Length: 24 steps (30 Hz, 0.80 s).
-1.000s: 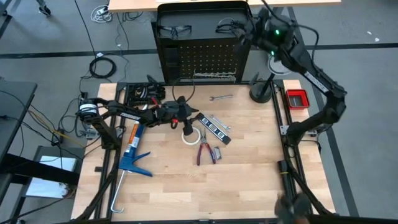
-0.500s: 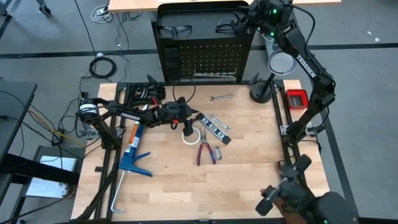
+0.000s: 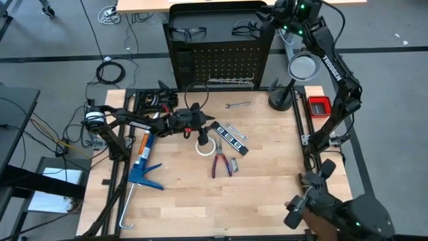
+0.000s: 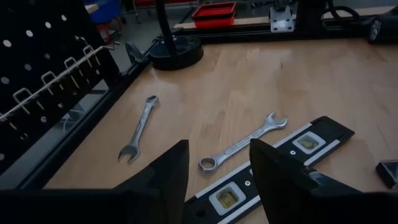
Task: Hang tools onto peg board
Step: Remove the right black safety glasses from the black peg board
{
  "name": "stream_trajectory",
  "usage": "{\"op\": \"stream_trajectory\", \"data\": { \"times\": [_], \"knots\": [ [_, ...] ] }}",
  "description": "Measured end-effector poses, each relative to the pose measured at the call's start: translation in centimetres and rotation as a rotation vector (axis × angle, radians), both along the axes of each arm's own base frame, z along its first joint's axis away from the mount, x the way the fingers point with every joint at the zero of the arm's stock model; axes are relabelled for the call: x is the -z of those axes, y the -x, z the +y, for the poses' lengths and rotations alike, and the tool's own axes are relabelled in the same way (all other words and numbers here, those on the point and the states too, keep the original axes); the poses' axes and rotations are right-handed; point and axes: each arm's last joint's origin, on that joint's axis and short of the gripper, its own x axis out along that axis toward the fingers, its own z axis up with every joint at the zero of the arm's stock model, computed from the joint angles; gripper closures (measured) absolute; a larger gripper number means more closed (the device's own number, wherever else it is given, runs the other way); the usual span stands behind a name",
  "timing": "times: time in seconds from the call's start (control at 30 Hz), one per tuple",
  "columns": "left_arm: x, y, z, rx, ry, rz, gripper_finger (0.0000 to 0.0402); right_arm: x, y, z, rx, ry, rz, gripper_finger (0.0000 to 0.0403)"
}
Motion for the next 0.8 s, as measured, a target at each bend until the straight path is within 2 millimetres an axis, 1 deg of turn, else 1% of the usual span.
{"op": "stream_trajectory", "data": {
  "times": [0.13, 0.3, 0.6, 0.8],
  "knots": [
    [0.0, 0.0, 0.0, 0.000, -0.001, -0.004, 0.0229, 0.6, -0.3, -0.3, -0.037, -0.038, 0.008, 0.0256],
    [0.0, 0.0, -0.1, -0.003, 0.024, -0.005, 0.0229, 1.4, 0.1, -0.4, -0.029, -0.102, 0.049, 0.0257],
    [0.1, 0.0, -0.2, -0.002, 0.026, 0.004, 0.0229, 1.5, 0.2, -0.2, -0.031, -0.112, 0.076, 0.0259],
    [0.1, 0.0, -0.2, -0.002, 0.026, 0.003, 0.0229, 1.4, -0.3, 0.0, -0.072, -0.103, 0.058, 0.0257]
  ]
}}
